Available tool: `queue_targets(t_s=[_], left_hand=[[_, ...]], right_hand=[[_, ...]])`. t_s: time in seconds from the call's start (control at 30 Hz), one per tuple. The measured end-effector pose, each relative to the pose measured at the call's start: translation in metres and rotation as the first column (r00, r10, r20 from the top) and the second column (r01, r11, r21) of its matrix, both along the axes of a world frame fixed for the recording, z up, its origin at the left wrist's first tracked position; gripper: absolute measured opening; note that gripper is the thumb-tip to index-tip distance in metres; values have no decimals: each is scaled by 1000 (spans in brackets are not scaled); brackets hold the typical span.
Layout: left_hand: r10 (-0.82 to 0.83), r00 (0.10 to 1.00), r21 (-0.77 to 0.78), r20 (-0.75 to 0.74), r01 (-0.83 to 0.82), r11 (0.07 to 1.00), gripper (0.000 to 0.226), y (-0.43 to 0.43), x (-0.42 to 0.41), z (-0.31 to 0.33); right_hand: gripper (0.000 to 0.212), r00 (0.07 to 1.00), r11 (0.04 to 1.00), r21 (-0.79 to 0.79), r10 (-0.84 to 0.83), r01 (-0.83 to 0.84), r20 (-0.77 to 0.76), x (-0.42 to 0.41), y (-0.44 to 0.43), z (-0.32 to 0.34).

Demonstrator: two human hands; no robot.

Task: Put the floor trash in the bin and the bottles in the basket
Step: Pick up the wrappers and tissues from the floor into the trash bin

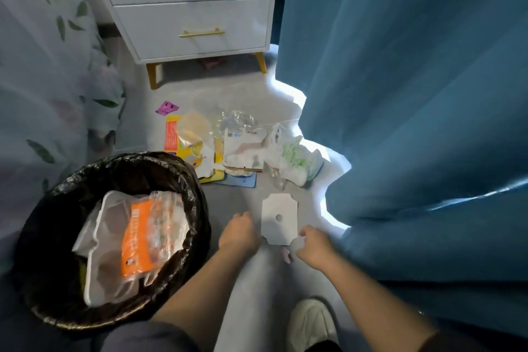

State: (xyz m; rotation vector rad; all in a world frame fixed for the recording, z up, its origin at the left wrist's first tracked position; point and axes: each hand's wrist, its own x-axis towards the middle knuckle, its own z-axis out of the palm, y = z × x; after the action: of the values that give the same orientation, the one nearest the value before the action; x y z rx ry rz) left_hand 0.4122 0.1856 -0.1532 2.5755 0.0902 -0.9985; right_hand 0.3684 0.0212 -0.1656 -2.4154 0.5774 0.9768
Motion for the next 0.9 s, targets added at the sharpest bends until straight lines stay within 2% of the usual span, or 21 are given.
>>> queue_targets(t_s=[0.1,0.23,0.53,0.67,0.77,0.83,0.9], left_hand=[[47,998,-3,-51,-47,999,36,-8,-2,-29],[97,994,4,-57,-97,995,38,-18,-1,-62],[151,989,-1,8,-151,989,42,-28,12,-101],[214,977,-17,20,-213,977,42,-28,21,-104],[361,933,-126,-3,-358,925,51,-32,28,-105],[480,875,-254,-59,-478,841,57,-37,33,-105],[552,825,-338,-121,-557,758,60,-41,37,-105]], right_hand=[[38,999,1000,-7,-26,26,-30,-7,1,-26],[23,993,994,-21,-109,110,50,-9,8,-54],[41,990,989,-55,-140,140,-9,-6,12,-87],[43,960,968,28,-252,250,120,-1,-3,-83],[37,876,898,198,-432,393,217,14,-15,-81],[35,810,824,314,-546,472,214,28,-21,-81],[33,797,798,347,-574,493,186,40,-26,-82]])
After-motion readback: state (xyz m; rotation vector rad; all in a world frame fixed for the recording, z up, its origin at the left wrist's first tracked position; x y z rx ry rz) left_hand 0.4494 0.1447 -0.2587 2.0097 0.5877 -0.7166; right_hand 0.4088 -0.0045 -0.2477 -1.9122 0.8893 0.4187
